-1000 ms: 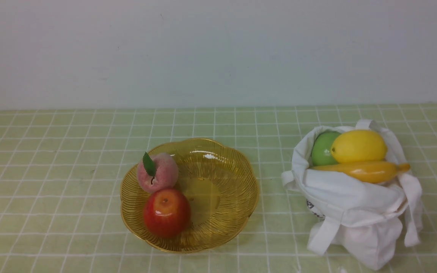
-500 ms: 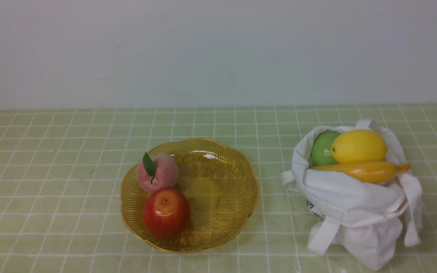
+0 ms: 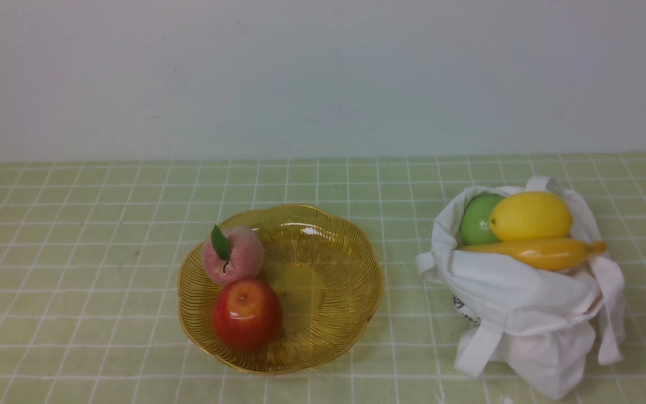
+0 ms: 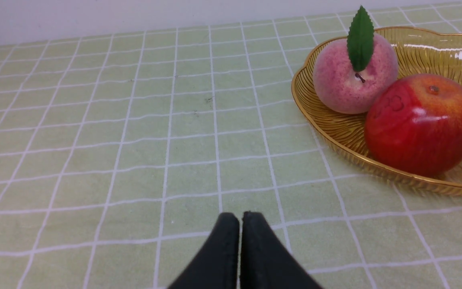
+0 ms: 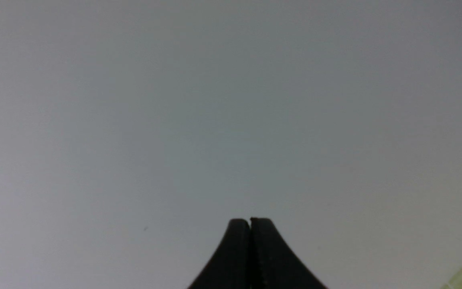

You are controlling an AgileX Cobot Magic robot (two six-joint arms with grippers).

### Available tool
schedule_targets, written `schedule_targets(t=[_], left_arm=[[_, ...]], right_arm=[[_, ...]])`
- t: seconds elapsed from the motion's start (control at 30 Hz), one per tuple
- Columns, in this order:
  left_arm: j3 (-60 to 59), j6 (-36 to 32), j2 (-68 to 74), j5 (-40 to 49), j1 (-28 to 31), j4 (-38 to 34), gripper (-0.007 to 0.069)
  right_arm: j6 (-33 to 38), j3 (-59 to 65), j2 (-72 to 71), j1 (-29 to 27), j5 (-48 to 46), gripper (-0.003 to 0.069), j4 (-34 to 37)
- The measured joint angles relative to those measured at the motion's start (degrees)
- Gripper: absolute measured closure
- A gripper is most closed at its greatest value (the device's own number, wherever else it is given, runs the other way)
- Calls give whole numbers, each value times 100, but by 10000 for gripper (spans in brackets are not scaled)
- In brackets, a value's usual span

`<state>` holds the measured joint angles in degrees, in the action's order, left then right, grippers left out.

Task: Take the fruit out of the bag on the green coffee tablecloth and place them on the plate.
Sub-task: 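Reach into the cloth bag and grasp the lemon with the right gripper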

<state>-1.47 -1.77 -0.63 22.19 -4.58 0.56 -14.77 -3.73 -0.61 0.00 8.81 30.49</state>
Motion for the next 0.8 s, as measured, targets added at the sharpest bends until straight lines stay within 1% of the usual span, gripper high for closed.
schedule_targets(t=[0.07, 0.1, 0.13, 0.17, 0.2, 0.27, 0.3, 0.33, 0.43, 0.47, 0.5, 0.53, 0.57, 0.67, 0.73, 0.8], left_arm=[[0, 0, 0, 0, 0, 0, 632], [0, 0, 0, 0, 0, 0, 632], [0, 0, 0, 0, 0, 0, 632], [0, 0, 0, 0, 0, 0, 632], [0, 0, 0, 0, 0, 0, 632], [0, 0, 0, 0, 0, 0, 632], [0, 0, 0, 0, 0, 0, 632], [0, 0, 0, 0, 0, 0, 632], [0, 0, 0, 0, 0, 0, 632], [0, 0, 0, 0, 0, 0, 632], [0, 0, 0, 0, 0, 0, 632], [0, 0, 0, 0, 0, 0, 632], [0, 0, 0, 0, 0, 0, 632], [0, 0, 0, 0, 0, 0, 632], [0, 0, 0, 0, 0, 0, 632], [0, 0, 0, 0, 0, 0, 632]], right_arm=[[42, -606, 170, 49, -455, 671, -545], [69, -1047, 395, 104, -881, 671, -966], [117, -1696, 894, 210, -1665, 671, -1598], [126, -1982, 1040, 238, -1881, 671, -1737], [174, -2647, 1591, 371, -2716, 671, -2133], [394, -3697, 2593, 603, -4290, 671, -2448], [427, -3790, 2593, 625, -4290, 671, -2463], [734, -4413, 3255, 794, -5142, 671, -2533], [1704, -5585, 4434, 1147, -6627, 671, -2559], [2035, -5875, 4809, 1234, -6977, 671, -2554], [2101, -5875, 4882, 1234, -7040, 671, -2554], [2548, -6279, 5393, 1326, -7465, 671, -2485], [2668, -6372, 5534, 1358, -7570, 671, -2460], [3563, -7062, 6764, 1441, -8044, 671, -2137], [3923, -7398, 7397, 1468, -8056, 671, -1999], [4107, -7650, 7780, 1467, -8056, 670, -1971]])
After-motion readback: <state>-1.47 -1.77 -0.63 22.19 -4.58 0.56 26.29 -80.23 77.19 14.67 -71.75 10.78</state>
